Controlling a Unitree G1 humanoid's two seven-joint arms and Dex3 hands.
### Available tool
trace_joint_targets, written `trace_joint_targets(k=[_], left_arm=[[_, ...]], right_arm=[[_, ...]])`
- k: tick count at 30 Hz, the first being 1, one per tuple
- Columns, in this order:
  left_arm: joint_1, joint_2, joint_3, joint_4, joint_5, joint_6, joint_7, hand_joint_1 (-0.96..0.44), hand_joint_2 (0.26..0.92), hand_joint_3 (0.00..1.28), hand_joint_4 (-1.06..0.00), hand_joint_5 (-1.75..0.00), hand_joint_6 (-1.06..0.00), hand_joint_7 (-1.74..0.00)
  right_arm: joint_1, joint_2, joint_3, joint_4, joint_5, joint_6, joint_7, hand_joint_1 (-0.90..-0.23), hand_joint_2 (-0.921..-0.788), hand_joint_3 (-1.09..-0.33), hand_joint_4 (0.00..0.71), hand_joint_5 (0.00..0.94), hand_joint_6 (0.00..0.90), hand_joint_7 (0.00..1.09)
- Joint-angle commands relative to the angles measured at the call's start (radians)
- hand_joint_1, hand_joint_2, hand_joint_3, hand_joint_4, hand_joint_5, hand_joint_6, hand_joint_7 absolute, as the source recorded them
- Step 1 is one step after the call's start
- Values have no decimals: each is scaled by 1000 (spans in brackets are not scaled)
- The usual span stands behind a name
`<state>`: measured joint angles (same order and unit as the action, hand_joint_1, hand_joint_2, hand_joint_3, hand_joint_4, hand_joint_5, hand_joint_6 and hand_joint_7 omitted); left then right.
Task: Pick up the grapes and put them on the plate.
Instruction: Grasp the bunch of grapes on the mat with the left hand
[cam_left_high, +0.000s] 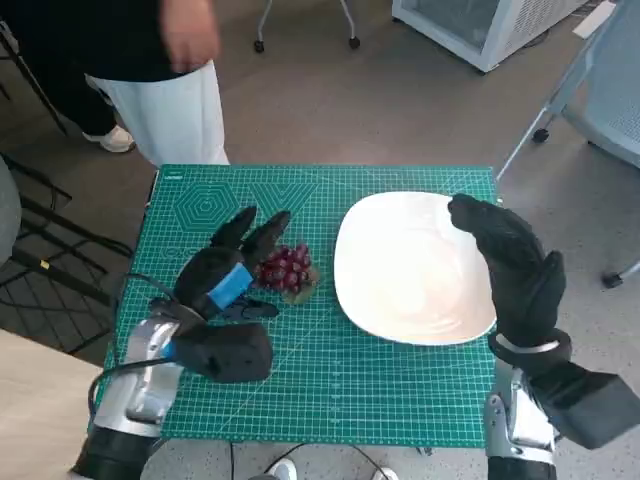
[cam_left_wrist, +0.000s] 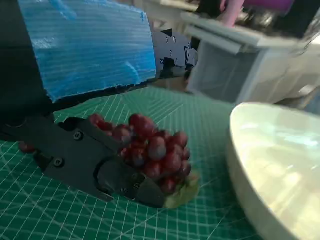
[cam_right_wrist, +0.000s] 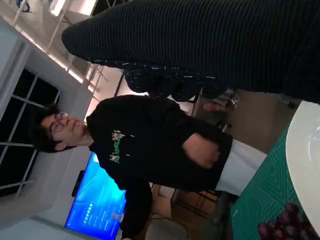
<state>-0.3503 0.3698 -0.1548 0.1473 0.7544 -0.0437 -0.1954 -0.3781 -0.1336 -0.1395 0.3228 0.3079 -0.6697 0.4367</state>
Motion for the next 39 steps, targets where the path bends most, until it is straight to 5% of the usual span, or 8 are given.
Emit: trace_joint_targets(k=[1, 15, 39], left_arm=[[-45, -2, -42, 4, 28, 61, 0, -524, 728, 0, 1, 1, -126, -23], [-142, -13, -141, 117, 69, 181, 9, -515, 732, 2, 1, 1, -131, -14], [-303, -39, -201, 424, 15, 201, 45, -482, 735, 1, 1, 1, -132, -5]], right_arm=[[13, -7, -3, 18, -11, 1, 1, -657, -921, -742, 328, 1, 59, 335], [11, -10, -4, 30, -21, -17, -5, -659, -921, -742, 324, 0, 49, 336], [3, -3, 1, 48, -22, -30, -11, -655, -921, -742, 325, 1, 47, 339]])
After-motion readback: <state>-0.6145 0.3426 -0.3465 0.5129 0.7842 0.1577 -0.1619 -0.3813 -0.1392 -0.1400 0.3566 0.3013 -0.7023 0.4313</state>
